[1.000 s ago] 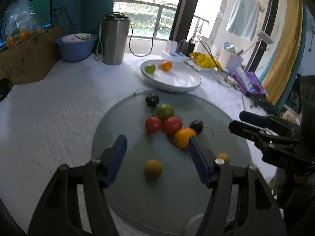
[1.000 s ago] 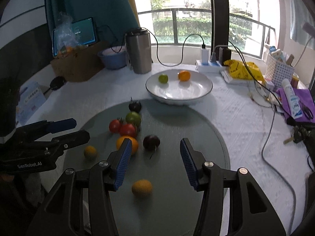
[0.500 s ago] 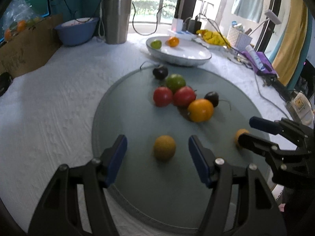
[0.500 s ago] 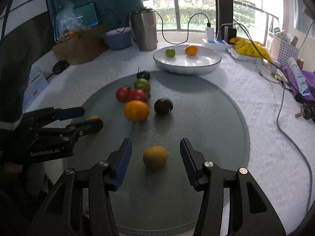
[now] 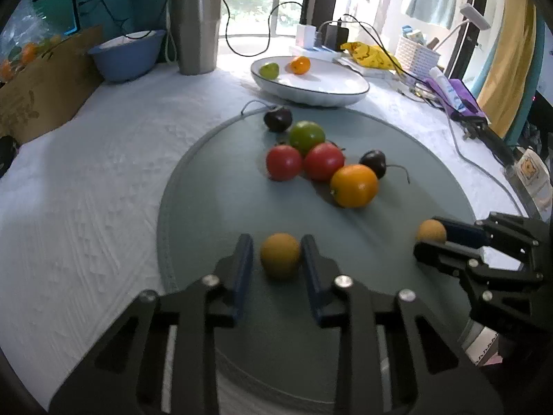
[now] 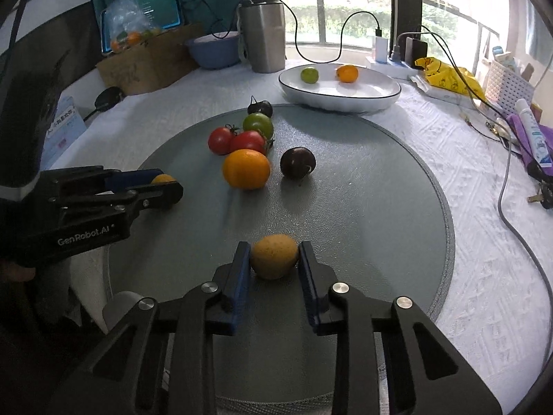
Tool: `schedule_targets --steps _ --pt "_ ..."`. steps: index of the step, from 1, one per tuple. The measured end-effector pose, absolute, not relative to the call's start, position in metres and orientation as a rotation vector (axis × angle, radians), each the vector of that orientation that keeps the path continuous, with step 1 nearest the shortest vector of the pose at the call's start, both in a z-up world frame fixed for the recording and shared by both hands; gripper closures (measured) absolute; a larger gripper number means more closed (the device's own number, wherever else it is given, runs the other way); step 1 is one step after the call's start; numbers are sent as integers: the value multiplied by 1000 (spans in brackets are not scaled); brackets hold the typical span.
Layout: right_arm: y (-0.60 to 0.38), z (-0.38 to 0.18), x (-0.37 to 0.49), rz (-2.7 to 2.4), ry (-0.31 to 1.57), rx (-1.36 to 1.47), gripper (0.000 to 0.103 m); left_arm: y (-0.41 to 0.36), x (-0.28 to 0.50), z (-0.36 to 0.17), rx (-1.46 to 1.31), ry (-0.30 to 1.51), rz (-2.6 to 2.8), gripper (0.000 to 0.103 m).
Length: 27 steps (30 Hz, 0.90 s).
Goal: Organize fruits
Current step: 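Grasp a small yellow fruit with the right gripper while the left grasps the other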
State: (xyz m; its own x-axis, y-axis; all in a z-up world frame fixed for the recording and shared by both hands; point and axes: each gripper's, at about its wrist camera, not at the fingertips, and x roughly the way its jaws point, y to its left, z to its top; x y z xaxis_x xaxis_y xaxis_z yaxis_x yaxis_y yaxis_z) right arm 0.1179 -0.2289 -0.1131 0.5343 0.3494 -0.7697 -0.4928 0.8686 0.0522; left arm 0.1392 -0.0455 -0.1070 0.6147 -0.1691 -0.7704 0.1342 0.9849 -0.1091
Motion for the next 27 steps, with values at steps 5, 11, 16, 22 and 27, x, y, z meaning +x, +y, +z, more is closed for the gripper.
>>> schedule_targets --steps 5,11,16,22,27 --pt "-229 -111 118 504 870 -178 73 -48 137 -105 -46 889 -192 78" --pt "-231 -102 121 511 849 -171 73 -47 138 -97 -61 874 -198 78" --pt "-234 -92 128 509 823 -164 73 -45 142 -86 -73 849 -200 78" --pt "-240 -77 140 497 785 -155 73 -45 148 -73 -74 827 -208 78" --pt "-245 -70 154 488 765 -146 73 -46 157 -66 -78 814 -213 78"
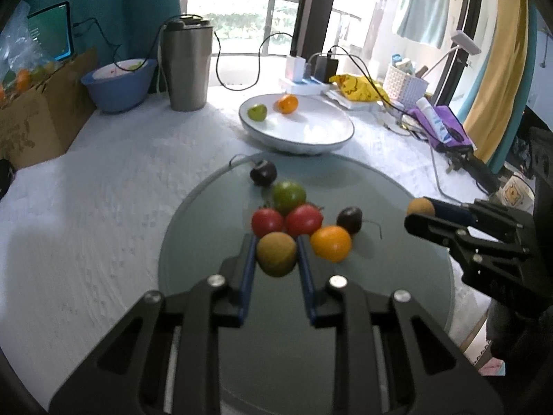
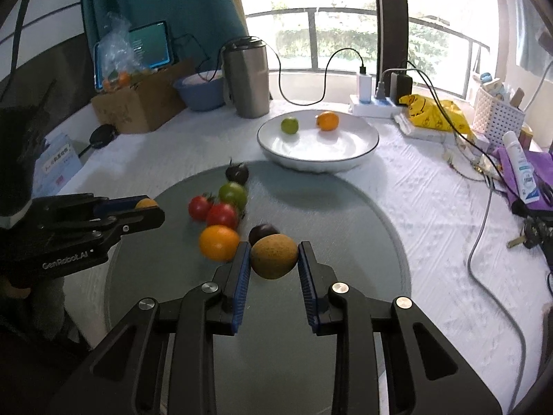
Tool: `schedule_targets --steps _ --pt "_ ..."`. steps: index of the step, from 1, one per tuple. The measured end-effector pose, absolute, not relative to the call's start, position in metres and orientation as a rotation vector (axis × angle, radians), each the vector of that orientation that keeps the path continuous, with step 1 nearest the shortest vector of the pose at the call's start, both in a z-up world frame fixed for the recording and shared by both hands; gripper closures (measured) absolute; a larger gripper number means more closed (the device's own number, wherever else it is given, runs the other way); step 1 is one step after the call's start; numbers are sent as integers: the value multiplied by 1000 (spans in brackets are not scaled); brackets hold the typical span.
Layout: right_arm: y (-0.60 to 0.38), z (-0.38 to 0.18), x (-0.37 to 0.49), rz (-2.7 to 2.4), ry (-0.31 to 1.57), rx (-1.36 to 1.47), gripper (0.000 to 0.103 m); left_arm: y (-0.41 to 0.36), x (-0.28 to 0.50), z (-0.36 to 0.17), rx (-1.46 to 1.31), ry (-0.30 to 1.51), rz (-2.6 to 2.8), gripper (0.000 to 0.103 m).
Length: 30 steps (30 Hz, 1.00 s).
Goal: Organize fruits
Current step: 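Grasp a small yellow fruit with the right gripper while the left grasps the other, then carry the yellow fruit onto the plate and open the right gripper while the left releases its fruit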
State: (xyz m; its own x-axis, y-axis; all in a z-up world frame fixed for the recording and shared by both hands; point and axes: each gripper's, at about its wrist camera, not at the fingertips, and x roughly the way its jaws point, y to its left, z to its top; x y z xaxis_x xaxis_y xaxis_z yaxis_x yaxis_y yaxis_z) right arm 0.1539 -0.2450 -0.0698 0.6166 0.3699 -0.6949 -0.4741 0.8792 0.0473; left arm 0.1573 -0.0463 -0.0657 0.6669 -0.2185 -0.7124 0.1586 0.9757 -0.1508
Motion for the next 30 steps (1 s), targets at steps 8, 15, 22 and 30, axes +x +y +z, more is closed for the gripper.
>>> schedule_targets --steps 8,15,22,30 --pt "-246 -57 176 492 738 -151 73 -47 183 -50 -95 771 -226 78" --pt "-245 -47 202 491 705 -155 73 -53 210 -41 -85 745 -255 78" --pt "-247 -41 230 474 682 -153 73 -58 237 -38 -77 728 -279 78" --pt "-250 -40 263 457 668 -168 73 -62 270 -41 -56 730 -299 78"
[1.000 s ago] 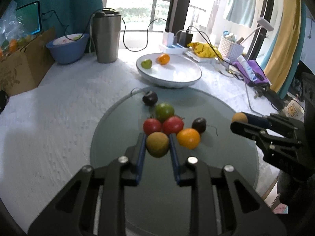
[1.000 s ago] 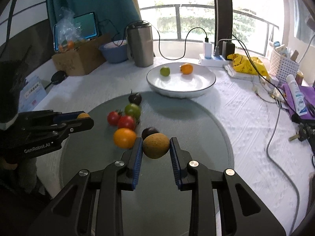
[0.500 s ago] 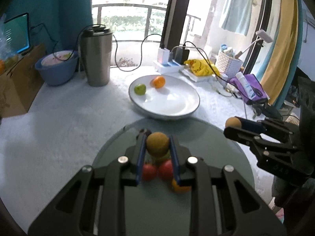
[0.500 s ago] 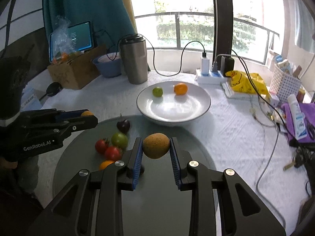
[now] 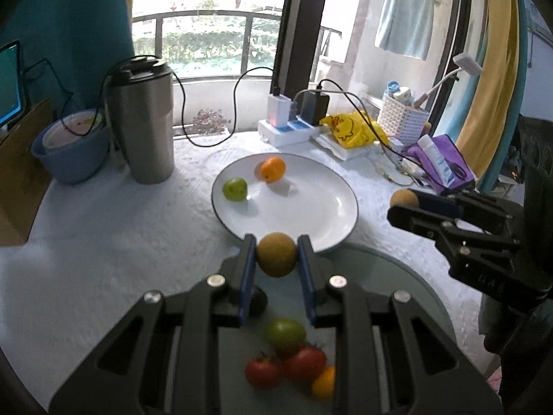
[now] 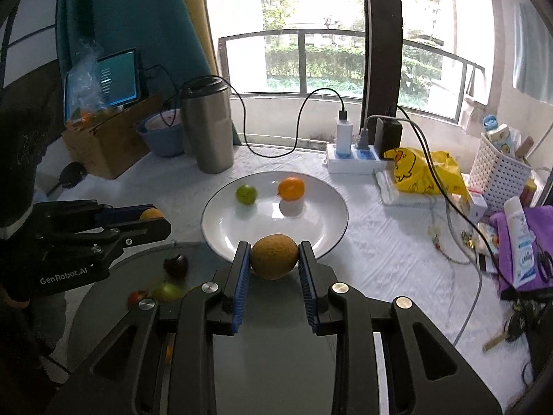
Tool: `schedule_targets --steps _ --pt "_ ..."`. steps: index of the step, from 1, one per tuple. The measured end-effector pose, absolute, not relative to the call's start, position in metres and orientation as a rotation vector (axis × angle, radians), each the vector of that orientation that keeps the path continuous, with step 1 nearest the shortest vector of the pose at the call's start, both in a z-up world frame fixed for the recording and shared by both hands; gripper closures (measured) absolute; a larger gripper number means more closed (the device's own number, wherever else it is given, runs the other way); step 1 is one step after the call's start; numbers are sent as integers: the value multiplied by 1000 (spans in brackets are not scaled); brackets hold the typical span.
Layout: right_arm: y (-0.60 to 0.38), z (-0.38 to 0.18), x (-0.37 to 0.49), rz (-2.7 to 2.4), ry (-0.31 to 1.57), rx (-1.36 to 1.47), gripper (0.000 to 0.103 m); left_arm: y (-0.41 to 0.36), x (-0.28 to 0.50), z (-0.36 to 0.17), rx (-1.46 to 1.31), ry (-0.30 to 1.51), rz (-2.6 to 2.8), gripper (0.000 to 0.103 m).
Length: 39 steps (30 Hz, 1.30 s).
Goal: Organize fruits
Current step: 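Carry the yellow fruit onto the plate and open the right gripper while the left releases its fruit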
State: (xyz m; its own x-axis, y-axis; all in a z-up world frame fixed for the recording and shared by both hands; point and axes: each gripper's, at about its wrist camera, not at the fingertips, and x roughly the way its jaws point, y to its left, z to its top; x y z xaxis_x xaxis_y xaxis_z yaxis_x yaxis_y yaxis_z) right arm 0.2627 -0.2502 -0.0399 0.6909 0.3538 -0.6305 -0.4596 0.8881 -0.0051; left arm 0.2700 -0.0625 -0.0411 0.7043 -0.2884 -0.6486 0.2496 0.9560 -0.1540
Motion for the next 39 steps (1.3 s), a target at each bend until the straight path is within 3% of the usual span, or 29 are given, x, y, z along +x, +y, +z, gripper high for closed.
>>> schedule_targets --steps 20,39 --pt "-240 -61 335 478 703 -165 73 -60 352 -72 -56 831 -260 78" --pt "-213 -83 365 503 771 -194 73 -54 364 -77 -117 834 -271 74"
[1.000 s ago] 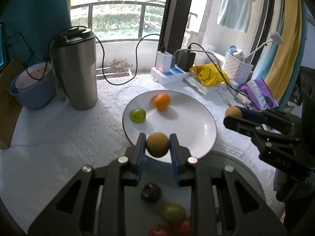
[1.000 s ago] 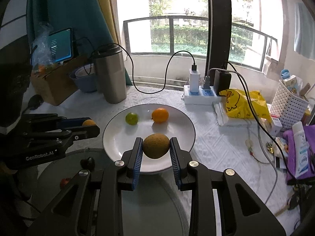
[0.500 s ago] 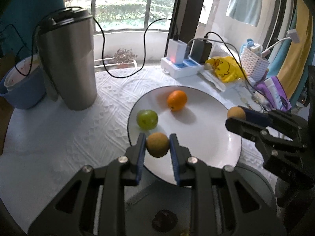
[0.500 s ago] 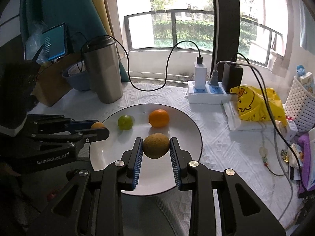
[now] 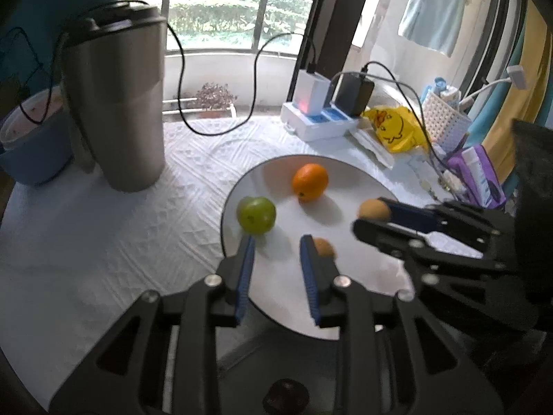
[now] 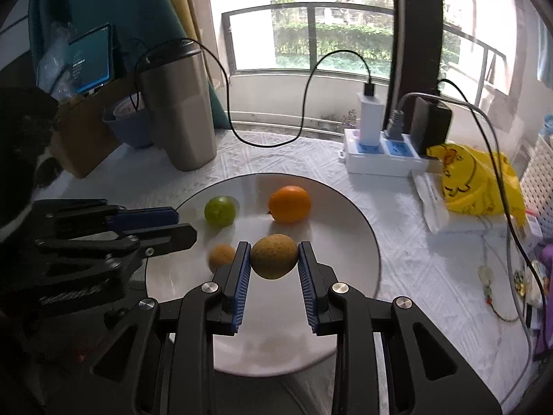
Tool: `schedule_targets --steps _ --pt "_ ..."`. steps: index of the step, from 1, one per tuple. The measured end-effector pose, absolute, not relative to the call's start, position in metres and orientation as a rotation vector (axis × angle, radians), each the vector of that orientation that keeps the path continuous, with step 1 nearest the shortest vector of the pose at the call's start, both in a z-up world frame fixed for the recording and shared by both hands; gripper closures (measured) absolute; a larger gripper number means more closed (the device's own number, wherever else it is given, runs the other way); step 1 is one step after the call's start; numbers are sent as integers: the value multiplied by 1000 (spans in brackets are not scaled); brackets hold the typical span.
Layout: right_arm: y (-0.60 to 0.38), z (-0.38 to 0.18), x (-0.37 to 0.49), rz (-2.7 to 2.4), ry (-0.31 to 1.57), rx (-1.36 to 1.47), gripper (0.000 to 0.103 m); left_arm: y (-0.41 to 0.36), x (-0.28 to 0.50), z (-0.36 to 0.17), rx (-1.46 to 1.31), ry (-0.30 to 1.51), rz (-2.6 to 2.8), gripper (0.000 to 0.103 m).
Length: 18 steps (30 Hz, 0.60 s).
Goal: Organize fruits
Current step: 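Carry the yellow fruit onto the plate and open the right gripper while the left releases its fruit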
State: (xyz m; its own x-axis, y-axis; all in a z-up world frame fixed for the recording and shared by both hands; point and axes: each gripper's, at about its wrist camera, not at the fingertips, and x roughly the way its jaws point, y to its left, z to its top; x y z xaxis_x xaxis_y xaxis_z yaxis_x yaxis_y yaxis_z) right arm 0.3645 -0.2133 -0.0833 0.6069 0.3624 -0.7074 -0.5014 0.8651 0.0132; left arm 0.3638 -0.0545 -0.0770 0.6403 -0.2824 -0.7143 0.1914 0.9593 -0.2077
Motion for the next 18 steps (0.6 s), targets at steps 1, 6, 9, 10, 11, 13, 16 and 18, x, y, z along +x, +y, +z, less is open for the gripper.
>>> schedule_targets --steps 1,6,9,10,11,13,16,18 --pt "-210 -86 368 502 776 -199 73 -52 362 -76 -120 825 -264 74" --pt "-199 -90 383 501 795 -175 73 -38 361 -73 -136 799 -211 73" --pt "-191 -91 390 512 803 -175 73 -29 364 -75 -158 801 -188 73" --pt "-189 -91 392 515 804 -178 73 -26 366 -77 -163 803 -179 72" --pt "-186 -91 393 517 802 -180 73 -24 366 -78 -168 806 -171 72" --pt "-181 -91 397 520 798 -181 73 -19 367 -80 -175 809 -158 72" --pt "-177 -93 401 514 806 -177 73 -14 367 -80 -187 810 -146 71" --pt "-176 -93 401 509 804 -180 73 -13 367 -78 -191 804 -140 71"
